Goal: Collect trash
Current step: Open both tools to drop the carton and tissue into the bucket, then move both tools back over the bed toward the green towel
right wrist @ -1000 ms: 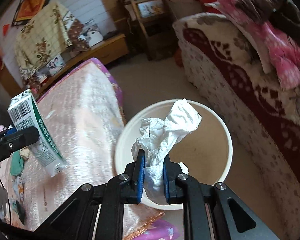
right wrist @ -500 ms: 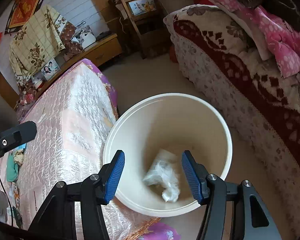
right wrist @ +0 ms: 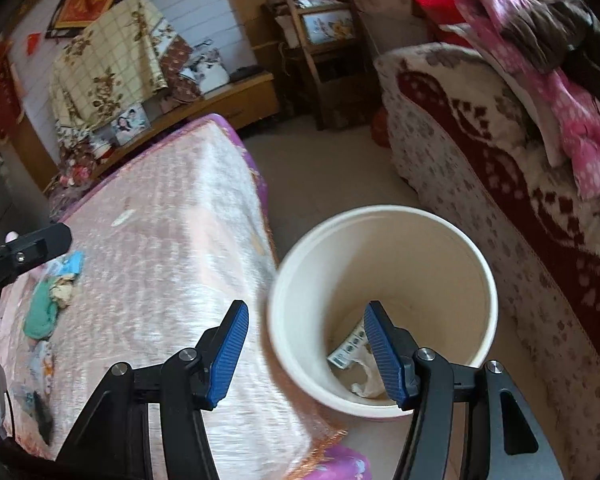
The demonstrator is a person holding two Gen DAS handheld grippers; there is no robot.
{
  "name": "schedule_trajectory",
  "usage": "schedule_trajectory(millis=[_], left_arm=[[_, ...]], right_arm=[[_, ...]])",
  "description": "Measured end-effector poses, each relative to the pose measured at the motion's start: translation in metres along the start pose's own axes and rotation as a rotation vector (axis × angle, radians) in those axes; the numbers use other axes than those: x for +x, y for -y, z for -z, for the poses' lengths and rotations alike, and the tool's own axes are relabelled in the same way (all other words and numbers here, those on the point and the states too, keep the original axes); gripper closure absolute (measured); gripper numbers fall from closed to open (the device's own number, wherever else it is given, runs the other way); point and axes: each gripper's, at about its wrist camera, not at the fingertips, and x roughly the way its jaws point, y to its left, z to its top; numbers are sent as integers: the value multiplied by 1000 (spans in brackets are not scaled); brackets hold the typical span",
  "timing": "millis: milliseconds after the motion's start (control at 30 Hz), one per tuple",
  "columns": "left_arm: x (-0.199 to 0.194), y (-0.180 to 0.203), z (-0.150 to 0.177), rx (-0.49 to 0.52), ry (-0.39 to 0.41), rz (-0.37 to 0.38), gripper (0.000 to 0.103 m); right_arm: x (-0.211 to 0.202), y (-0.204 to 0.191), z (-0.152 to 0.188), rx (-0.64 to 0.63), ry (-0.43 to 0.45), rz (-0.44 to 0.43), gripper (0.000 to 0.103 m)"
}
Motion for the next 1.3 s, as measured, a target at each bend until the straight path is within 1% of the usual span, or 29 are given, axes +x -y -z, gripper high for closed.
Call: schedule_trajectory(millis=[100, 267, 333, 367, 400, 533, 567, 700, 733, 800, 867, 1000, 1133, 1300], left_arm=[[-15, -23, 7, -22, 8, -19, 44], [-40, -71, 24, -85, 11, -28, 44], [-50, -93, 30, -117, 15, -32, 44], [-56, -105, 33, -135, 16, -38, 44], [-62, -118, 37, -151, 16, -44, 44], [-81, -165, 53, -209, 11, -76, 44], [-86, -180, 61, -221, 8, -94, 43], [-97, -220, 85, -245, -6, -136, 43], [-97, -227, 88, -249, -11, -140, 42], [-95, -240, 96, -256, -26, -150, 37], [-86, -250, 103, -259, -44, -142, 36], [-60, -259, 111, -260, -82, -114, 36], [-36, -264, 112, -253, -111, -124, 36], [-27, -275, 110, -287, -100, -129, 36]], right_arm=[[-8, -26, -1, -30, 19, -19, 45], [-17, -74, -3, -82, 40, -67, 44], [-18, -95, -2, -104, 34, -107, 42], [-17, -106, -2, -113, 29, -132, 37], [-17, -112, -1, -119, 25, -144, 34], [-11, -157, 3, -185, 8, -185, 34], [-9, -168, 5, -197, 4, -197, 34], [2, -201, 9, -226, -8, -233, 34], [5, -211, 9, -233, -14, -241, 34], [12, -225, 12, -246, -31, -253, 34], [18, -238, 15, -253, -39, -265, 34], [31, -258, 17, -276, -68, -262, 34], [41, -271, 18, -305, -84, -247, 34], [49, -277, 13, -310, -83, -237, 34]])
